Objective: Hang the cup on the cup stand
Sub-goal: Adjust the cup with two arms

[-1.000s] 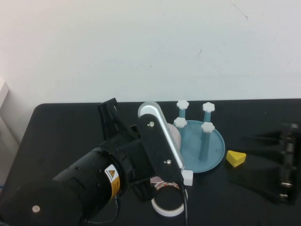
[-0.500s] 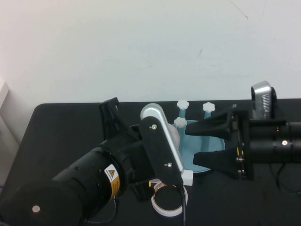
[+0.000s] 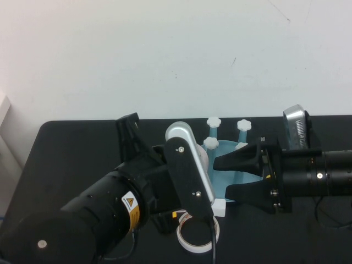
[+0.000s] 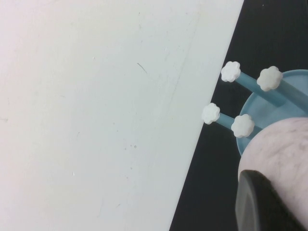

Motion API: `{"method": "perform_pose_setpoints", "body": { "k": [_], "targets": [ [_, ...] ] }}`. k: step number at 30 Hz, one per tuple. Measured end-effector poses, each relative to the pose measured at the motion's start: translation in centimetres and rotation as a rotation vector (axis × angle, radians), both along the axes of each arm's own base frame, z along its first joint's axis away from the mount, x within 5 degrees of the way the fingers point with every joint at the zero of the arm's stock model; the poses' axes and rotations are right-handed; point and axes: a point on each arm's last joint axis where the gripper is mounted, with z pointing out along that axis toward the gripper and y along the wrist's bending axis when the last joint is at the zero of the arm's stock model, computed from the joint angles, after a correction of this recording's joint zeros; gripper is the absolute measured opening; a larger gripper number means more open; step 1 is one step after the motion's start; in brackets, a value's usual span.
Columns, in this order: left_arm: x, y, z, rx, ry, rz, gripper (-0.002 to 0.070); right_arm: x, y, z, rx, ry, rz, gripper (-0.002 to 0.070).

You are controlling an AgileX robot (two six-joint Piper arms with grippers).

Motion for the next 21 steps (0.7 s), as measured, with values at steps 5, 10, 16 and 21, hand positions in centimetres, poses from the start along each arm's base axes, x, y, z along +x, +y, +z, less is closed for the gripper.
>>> {"method": "perform_pose_setpoints", "body": {
  "k": [5, 10, 16, 21],
  "targets": [
    [0.01, 0.02, 0.01, 0.000, -0.001, 0.002, 0.0018, 0.05, -0.02, -0.03, -0.004, 0.000, -0.006, 0.0572],
    [0.02, 0.03, 0.01, 0.000, -0.002, 0.004, 0.0018, 0.05, -0.02, -0.03, -0.004, 0.000, -0.006, 0.0572],
    [0.02, 0.03, 0.01, 0.000, -0.002, 0.004, 0.0018, -0.04, 0.03, 0.06, 0.007, 0.000, 0.004, 0.0572],
    [0.03, 0.04, 0.02, 0.001, -0.003, 0.006, 0.0018, -0.04, 0.03, 0.06, 0.006, -0.002, 0.005, 0.0572]
  ]
}}
